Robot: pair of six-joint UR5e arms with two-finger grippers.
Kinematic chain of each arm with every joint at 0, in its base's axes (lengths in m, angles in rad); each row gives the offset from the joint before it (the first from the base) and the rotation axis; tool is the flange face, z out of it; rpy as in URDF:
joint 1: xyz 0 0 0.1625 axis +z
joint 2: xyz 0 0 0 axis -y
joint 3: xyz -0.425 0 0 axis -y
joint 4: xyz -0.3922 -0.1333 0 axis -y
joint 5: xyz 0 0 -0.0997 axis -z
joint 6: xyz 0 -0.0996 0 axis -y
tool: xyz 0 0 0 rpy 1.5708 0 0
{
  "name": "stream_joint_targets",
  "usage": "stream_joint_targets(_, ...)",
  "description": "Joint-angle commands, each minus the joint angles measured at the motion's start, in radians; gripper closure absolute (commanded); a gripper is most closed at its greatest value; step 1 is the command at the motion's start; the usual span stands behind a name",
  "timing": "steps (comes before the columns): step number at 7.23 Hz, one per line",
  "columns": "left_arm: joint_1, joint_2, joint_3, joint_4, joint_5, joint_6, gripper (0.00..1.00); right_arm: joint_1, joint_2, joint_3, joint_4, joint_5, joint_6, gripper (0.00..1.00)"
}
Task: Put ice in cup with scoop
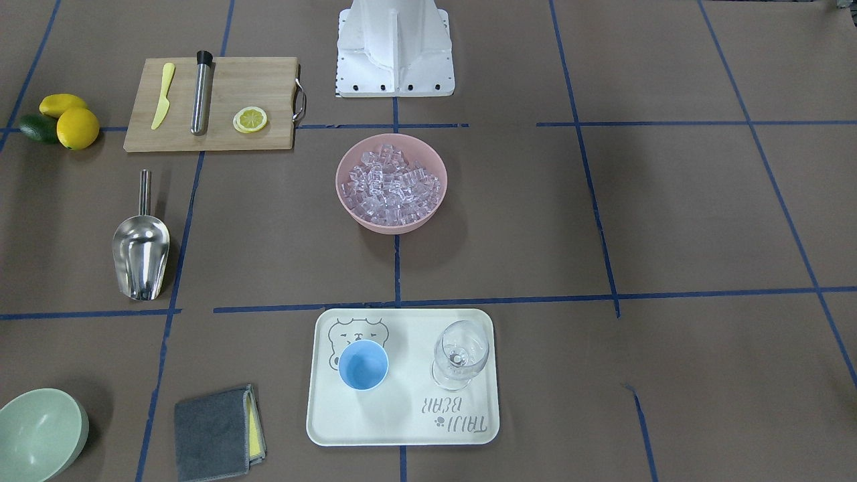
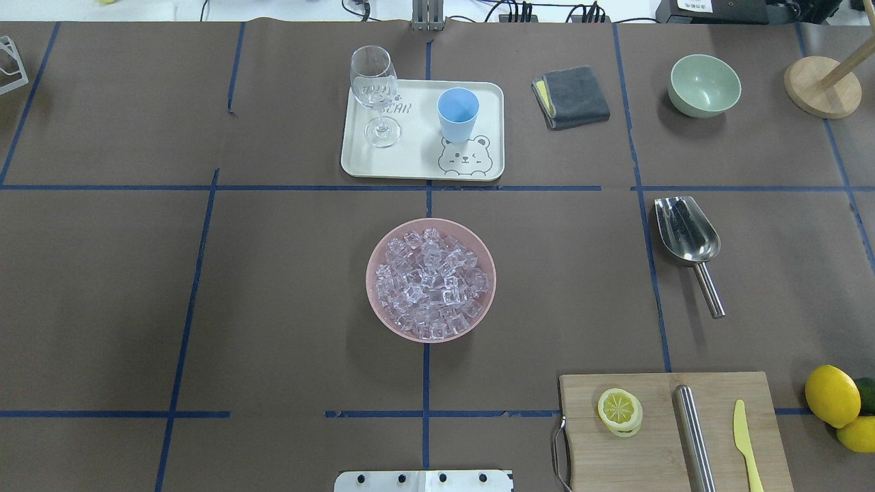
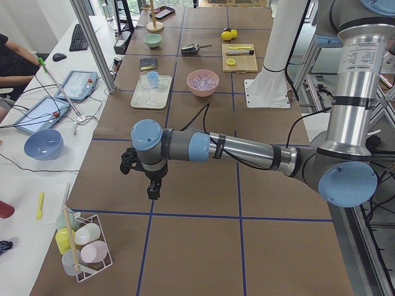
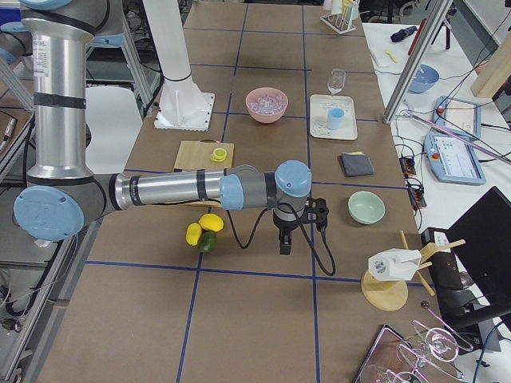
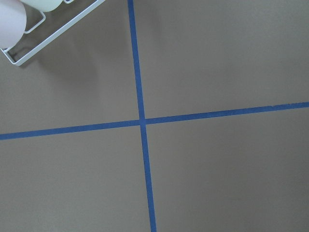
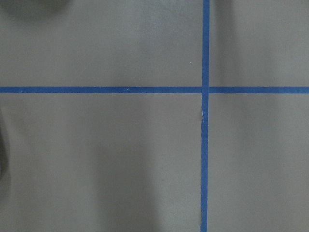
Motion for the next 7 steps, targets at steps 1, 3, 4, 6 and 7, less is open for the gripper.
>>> stream_joint_targets(1, 0.003, -0.001, -0.020, -0.005, -0.014, -0.002, 0.00, -0.002, 0.002, -0.011, 0.000, 0.055, -0.001, 0.00)
stream_joint_targets(3, 0.093, -0.004, -0.050, -0.040, -0.115, 0.000, 0.00, -0.065, 0.012, -0.005, 0.015, 0.076, 0.002, 0.00)
stream_joint_targets(4, 0.162, -0.004, -0.066, -0.145, -0.119, -0.005, 0.00, -0.081, 0.009, -0.005, 0.058, 0.083, 0.004, 0.00)
stream_joint_targets(6, 0.303, -0.019, -0.091, -0.359, -0.117, -0.002, 0.00, -0.114, 0.009, 0.000, 0.123, 0.088, 0.012, 0.00)
stream_joint_targets(7, 0.384, -0.030, -0.111, -0.453, -0.117, -0.005, 0.00, -0.124, 0.009, 0.002, 0.126, 0.091, 0.012, 0.00)
